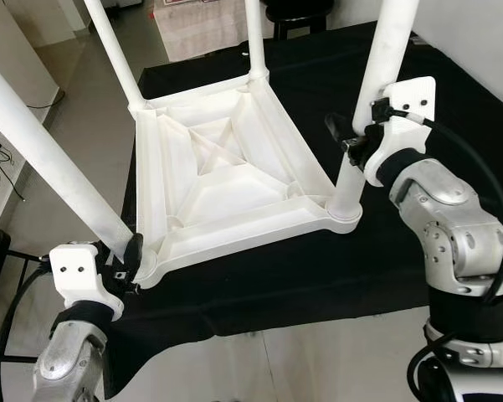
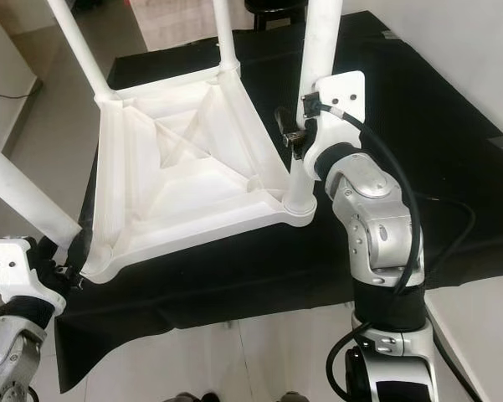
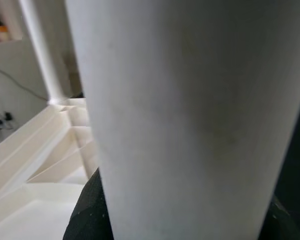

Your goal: Building children table

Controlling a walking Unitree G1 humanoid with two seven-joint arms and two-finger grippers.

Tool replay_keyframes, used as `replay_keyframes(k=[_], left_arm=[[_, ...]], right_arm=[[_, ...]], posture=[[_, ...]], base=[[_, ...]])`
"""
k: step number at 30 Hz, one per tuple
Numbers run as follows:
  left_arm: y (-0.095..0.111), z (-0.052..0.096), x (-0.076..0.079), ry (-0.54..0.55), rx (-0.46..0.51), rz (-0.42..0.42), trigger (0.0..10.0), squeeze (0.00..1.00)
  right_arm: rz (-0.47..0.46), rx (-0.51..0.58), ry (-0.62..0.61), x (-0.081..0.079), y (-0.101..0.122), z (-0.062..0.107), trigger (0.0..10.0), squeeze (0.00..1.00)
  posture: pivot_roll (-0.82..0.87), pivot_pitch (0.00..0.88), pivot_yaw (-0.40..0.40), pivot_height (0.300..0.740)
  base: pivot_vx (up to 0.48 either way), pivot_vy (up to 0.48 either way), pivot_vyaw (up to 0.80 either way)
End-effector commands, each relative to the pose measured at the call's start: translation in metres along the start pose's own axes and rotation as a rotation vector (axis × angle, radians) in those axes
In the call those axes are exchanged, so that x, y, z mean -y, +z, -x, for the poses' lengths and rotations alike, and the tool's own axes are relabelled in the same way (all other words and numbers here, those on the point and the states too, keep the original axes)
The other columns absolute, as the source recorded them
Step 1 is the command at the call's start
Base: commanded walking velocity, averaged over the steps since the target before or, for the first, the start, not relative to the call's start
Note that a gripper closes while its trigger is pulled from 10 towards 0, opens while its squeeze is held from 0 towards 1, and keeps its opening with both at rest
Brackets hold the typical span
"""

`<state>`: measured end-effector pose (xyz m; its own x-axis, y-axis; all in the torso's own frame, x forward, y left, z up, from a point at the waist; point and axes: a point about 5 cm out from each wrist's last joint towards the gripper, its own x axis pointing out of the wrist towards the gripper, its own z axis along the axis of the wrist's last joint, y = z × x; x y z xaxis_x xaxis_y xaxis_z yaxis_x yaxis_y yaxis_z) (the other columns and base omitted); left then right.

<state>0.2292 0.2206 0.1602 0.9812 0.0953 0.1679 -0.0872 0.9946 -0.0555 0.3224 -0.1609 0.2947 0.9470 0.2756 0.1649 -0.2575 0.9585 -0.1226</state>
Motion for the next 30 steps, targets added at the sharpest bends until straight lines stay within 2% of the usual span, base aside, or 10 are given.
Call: replay_keyframes(k=[1,7,8,12,13,15,16,20,22,30], left_arm=[[0.023,-0.007,-0.041,0.167,0.057,-0.083,0.0,0.00],[0.072,-0.031,-0.045,0.101,0.214,-0.115,0.0,0.00],[0.108,-0.050,-0.039,0.017,0.322,-0.130,0.0,0.00],[0.145,-0.065,-0.031,-0.075,0.424,-0.147,0.0,0.00],[0.181,-0.078,-0.019,-0.169,0.515,-0.154,0.0,0.00],[0.181,-0.078,-0.019,-0.169,0.515,-0.154,0.0,0.00],[0.211,-0.088,-0.006,-0.263,0.582,-0.156,0.0,0.00],[0.242,-0.101,0.016,-0.393,0.644,-0.129,0.0,0.00],[0.289,-0.118,0.061,-0.616,0.715,-0.075,0.0,0.00],[0.320,-0.126,0.119,-0.832,0.740,-0.024,0.0,0.00]], right_arm=[[-0.042,-0.051,-0.009,0.001,-0.011,0.001,0.0,0.00],[-0.070,-0.097,-0.056,0.007,-0.022,-0.001,0.0,0.00],[-0.124,-0.160,-0.161,0.018,-0.037,-0.002,1.6,0.00],[-0.169,-0.217,-0.249,0.026,-0.050,-0.001,2.1,0.00],[-0.212,-0.269,-0.319,0.031,-0.064,-0.002,3.9,0.00],[-0.212,-0.269,-0.319,0.031,-0.064,-0.002,3.9,0.00],[-0.247,-0.313,-0.376,0.034,-0.077,-0.003,10.0,0.00],[-0.305,-0.370,-0.465,0.040,-0.098,-0.005,10.0,0.00],[-0.406,-0.492,-0.615,0.046,-0.140,-0.006,10.0,0.00],[-0.437,-0.641,-0.754,0.037,-0.186,0.004,10.0,0.00]], posture=[[-0.08,0.171,0.098,0.740],[-0.07,0.167,0.098,0.740],[-0.06,0.160,0.105,0.740],[-0.06,0.155,0.110,0.740],[-0.06,0.152,0.120,0.740],[-0.06,0.152,0.120,0.740],[-0.05,0.147,0.129,0.740],[-0.04,0.141,0.147,0.740],[-0.05,0.139,0.171,0.740],[-0.03,0.140,0.200,0.740]], base=[[0.000,0.000,0.00],[0.000,0.000,0.00],[0.000,0.000,0.00],[0.000,0.000,0.00],[0.000,0.000,0.00],[0.000,0.000,0.00],[0.000,0.000,0.00],[0.000,0.000,0.00],[0.000,0.000,0.00],[0.000,0.000,0.00]])
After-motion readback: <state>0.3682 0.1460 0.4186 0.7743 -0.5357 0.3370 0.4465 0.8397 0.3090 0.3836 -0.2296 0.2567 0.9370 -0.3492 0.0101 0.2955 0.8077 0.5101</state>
